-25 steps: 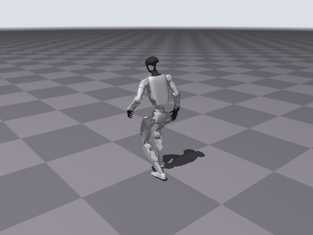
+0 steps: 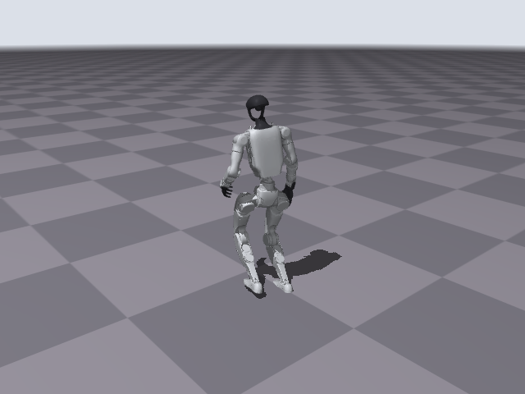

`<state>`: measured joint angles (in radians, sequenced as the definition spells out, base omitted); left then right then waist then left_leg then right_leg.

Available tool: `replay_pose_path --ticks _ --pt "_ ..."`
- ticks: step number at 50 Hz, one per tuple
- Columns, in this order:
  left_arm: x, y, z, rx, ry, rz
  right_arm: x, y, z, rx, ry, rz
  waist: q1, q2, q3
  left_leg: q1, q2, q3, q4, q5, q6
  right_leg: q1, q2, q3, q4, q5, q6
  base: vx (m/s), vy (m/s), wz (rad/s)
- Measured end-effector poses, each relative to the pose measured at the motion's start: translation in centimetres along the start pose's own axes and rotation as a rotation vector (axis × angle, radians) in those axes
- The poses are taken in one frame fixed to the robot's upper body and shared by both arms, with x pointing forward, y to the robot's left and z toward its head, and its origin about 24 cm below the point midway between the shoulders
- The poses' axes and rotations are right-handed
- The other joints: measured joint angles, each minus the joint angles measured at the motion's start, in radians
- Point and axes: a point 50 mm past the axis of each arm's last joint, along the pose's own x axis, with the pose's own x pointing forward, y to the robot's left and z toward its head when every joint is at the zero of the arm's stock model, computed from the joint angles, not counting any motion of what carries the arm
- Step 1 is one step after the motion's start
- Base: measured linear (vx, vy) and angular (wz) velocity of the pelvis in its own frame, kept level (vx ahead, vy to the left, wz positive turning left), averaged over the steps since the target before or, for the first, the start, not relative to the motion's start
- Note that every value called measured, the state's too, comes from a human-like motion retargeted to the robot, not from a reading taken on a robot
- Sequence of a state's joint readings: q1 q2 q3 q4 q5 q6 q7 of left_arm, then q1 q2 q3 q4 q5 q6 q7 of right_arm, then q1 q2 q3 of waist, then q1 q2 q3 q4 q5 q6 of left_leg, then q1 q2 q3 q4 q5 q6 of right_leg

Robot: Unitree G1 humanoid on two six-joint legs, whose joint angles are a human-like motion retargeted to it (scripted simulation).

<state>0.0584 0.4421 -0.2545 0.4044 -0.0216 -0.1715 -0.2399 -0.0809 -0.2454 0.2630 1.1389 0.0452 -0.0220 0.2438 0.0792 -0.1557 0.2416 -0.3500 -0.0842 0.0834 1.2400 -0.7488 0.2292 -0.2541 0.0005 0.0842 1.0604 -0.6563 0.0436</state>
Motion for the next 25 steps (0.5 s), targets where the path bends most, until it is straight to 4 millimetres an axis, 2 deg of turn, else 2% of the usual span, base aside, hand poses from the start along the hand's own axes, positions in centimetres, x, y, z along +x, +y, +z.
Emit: replay_pose_path --ticks 3,6,9,12,15,19,25 --pt "-1.0 -1.0 -1.5 -0.016 0.056 -0.08 -0.1 1.2 -1.6 0.024 0.034 0.044 0.024 0.015 -0.041 0.049 -0.037 -0.051 -0.121 0.106 -0.047 0.02 0.015 0.036 -0.135 0.183 0.06 -0.09 0.07 -0.92" --pt "-2.0 -1.8 -3.3 -0.037 0.138 -0.149 -0.3 1.6 -2.3 -0.004 0.047 0.083 0.025 0.033 -0.084 0.122 -0.067 -0.101 -0.262 0.171 -0.089 0.02 0.035 0.069 -0.223 0.259 0.092 -0.09 0.09 -1.0" --pt "-2.6 -2.0 -4.5 -0.056 0.192 -0.172 -0.5 1.3 -2.2 -0.047 0.051 0.094 0.005 0.047 -0.107 0.207 -0.081 -0.123 -0.394 0.17 -0.112 0.012 0.044 0.091 -0.252 0.213 0.076 -0.09 0.11 -0.83" --pt "-2.7 -2.4 -5.1 -0.056 0.218 -0.19 -0.6 0.7 -2.3 -0.083 0.059 0.078 -0.029 0.054 -0.104 0.274 -0.101 -0.12 -0.492 0.113 -0.121 -0.017 0.04 0.104 -0.204 0.128 0.062 -0.12 0.12 -0.6" --pt "-2.2 -2.5 -4.9 -0.034 0.205 -0.202 -0.8 -0.1 -2.2 -0.097 0.048 0.048 -0.069 0.037 -0.08 0.334 -0.131 -0.082 -0.605 0.067 -0.109 -0.068 0.005 0.106 -0.114 0.096 0.075 -0.1 0.12 -0.41" --pt "-1.5 -2.3 -3.8 0.002 0.15 -0.194 -0.9 -0.7 -1.7 -0.079 0.007 0.022 -0.1 0.01 -0.058 0.395 -0.162 -0.038 -0.769 0.103 -0.108 -0.208 -0.055 0.053 0.01 0.105 0.058 -0.03 0.08 -0.47" --pt "-1.3 -2.6 -2.4 0.045 0.066 -0.195 -1.2 -1.2 -2.0 -0.039 -0.034 -0.014 -0.139 -0.015 -0.042 0.453 -0.187 -0.023 -0.924 0.154 -0.124 -0.373 -0.054 0.005 0.075 0.108 0.056 0.12 0.0 -0.25"
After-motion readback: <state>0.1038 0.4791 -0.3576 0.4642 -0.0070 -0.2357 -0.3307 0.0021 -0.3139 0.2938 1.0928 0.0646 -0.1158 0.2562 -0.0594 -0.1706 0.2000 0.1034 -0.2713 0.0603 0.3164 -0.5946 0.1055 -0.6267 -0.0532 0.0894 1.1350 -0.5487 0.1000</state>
